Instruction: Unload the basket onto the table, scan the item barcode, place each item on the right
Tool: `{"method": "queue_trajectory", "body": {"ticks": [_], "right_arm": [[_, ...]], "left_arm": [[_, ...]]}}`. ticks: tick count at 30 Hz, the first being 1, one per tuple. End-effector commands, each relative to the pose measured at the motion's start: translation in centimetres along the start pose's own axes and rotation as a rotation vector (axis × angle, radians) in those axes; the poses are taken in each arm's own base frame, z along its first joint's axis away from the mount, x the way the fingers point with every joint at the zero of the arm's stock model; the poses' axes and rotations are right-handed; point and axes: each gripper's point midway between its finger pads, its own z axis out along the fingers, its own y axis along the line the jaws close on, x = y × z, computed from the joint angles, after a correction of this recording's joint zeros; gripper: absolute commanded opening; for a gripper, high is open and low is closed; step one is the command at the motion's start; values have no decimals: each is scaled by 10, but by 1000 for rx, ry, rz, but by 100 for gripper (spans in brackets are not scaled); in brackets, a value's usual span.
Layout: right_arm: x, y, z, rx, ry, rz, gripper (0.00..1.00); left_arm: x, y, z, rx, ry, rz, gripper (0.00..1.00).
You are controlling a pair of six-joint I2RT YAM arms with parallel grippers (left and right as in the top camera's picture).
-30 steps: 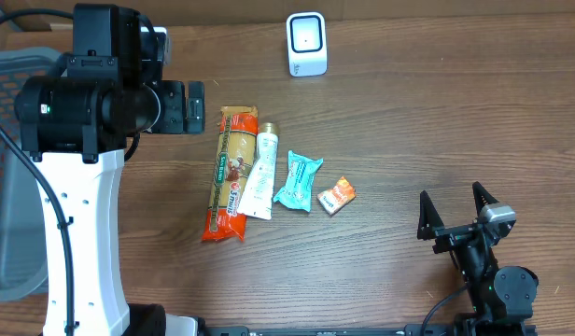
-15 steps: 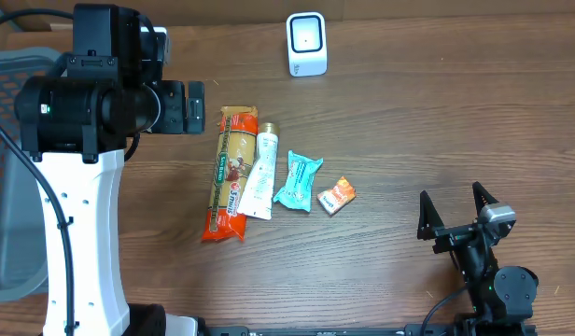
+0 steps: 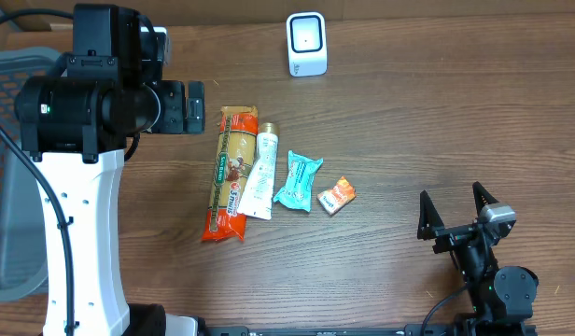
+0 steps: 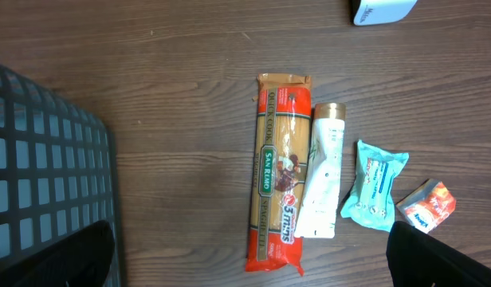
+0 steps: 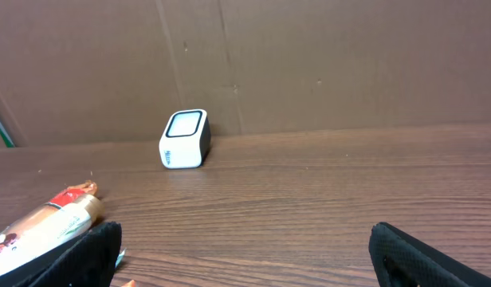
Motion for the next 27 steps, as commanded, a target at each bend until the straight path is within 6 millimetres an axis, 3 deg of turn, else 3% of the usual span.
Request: {"method": "queue_trajectory", "body": {"ticks": [1, 4, 8, 10, 18, 22, 27], "right_arm": [[2, 1, 0, -2, -4, 3, 100], [-2, 7, 0, -37, -18, 3, 100], [-13, 42, -6, -239, -50, -9, 100], [-17, 47, -8, -263, -48, 33, 100], [-60, 71, -14, -356, 39, 70, 100], [-87, 80, 0, -385, 190, 119, 100], [-103, 82, 27, -363, 444, 226, 100]], "left_arm": [[-1, 3, 1, -11, 0, 15, 100], [-1, 3, 1, -11, 0, 15, 100], [-1, 3, 1, -11, 0, 15, 100], [-1, 3, 1, -11, 0, 15, 100], [-1, 3, 1, -11, 0, 15, 100], [-1, 3, 1, -11, 0, 15, 100], [-1, 3, 1, -11, 0, 15, 100]]}}
